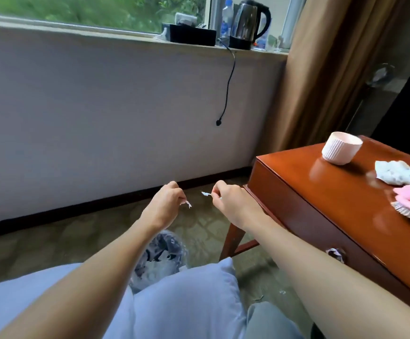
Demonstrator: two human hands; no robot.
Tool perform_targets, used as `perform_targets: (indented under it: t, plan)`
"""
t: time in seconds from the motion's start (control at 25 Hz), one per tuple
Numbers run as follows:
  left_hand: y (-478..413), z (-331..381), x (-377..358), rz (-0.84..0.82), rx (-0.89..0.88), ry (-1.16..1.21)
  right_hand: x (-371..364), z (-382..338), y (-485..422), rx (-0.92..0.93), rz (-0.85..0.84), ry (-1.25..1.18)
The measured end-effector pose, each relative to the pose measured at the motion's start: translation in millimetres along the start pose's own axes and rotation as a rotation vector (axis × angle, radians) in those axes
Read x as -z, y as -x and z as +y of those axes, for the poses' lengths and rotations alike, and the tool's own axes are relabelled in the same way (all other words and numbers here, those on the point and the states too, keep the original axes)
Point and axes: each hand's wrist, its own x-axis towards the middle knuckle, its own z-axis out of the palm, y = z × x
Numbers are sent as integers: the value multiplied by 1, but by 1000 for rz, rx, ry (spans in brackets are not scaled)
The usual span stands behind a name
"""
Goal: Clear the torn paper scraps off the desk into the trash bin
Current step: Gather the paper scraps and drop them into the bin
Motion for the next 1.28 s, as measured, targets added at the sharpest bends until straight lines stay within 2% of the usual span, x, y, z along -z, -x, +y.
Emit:
perform_targets:
  t: [0.32, 0.48, 0.8, 1.04, 1.28]
  plan:
    - [50, -83, -57, 98, 358, 176, -126, -30, -29, -13, -209, -142]
    - [72, -119, -93, 122, 513, 256, -185, -38, -33, 9, -263, -187]
    - [94, -160, -150, 138, 645, 347, -278, -45, -33, -164, -291, -386]
    - [91, -199, -171, 231, 766, 354, -328, -47, -48, -209, -314, -438]
    - [84, -217, -188, 195, 758, 341, -364, -38, -63, -201, -340, -516]
